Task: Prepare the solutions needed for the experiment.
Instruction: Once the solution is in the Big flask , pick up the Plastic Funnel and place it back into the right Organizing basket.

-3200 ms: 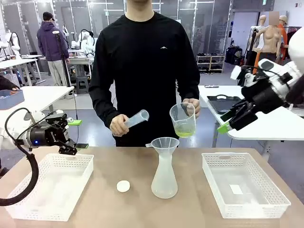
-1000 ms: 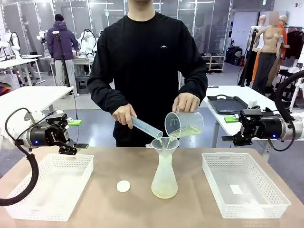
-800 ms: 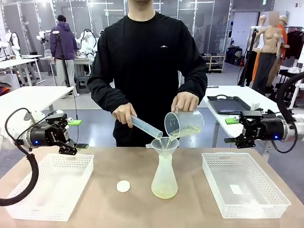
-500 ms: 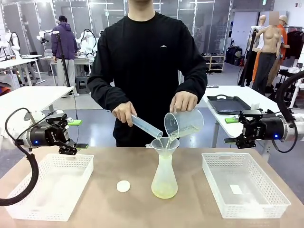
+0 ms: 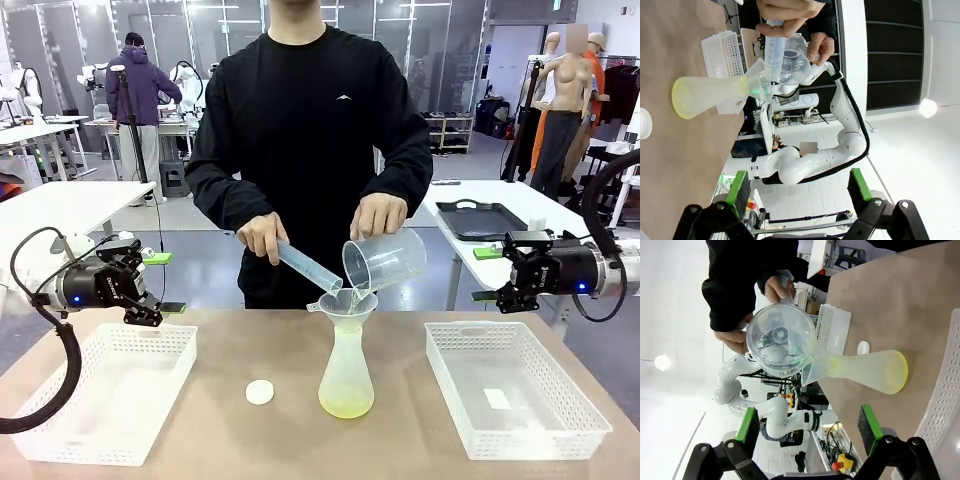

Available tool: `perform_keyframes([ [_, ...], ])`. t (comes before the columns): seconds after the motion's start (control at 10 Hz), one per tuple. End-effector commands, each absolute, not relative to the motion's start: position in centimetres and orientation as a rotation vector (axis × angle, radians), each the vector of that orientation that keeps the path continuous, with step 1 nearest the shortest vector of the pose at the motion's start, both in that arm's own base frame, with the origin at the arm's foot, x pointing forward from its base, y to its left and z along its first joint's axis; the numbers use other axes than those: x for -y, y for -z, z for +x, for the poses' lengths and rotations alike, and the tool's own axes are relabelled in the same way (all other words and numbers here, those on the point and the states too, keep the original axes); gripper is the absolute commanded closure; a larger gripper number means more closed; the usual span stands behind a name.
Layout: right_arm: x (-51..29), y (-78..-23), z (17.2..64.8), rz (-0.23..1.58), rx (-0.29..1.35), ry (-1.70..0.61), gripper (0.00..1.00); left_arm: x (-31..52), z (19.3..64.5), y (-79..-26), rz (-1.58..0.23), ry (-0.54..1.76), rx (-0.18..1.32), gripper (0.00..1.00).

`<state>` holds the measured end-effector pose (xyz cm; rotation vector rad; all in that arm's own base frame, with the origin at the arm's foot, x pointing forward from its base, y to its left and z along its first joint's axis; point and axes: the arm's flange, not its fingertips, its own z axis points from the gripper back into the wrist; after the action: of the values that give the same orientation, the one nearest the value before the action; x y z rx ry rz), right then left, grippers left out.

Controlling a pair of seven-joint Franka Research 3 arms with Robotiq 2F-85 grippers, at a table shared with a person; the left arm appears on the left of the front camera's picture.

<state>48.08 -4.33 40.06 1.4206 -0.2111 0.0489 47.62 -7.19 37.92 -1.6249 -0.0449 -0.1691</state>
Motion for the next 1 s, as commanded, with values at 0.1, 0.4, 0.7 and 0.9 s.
perform_keyframes([
  [0.1,4.33,-40.07,48.09,1.419,0.223,-0.060,0.00,7.25,47.55,-38.14,-1.632,0.163,0.045,0.00],
  [0.4,4.33,-40.07,48.09,1.419,0.223,-0.060,0.00,7.25,47.55,-38.14,-1.632,0.163,0.045,0.00],
  [0.7,4.33,-40.07,48.09,1.419,0.223,-0.060,0.00,7.25,47.55,-38.14,-1.632,0.163,0.045,0.00],
  [0.9,4.33,-40.07,48.09,1.419,0.223,-0.060,0.00,7.25,47.55,-38.14,-1.632,0.163,0.045,0.00],
])
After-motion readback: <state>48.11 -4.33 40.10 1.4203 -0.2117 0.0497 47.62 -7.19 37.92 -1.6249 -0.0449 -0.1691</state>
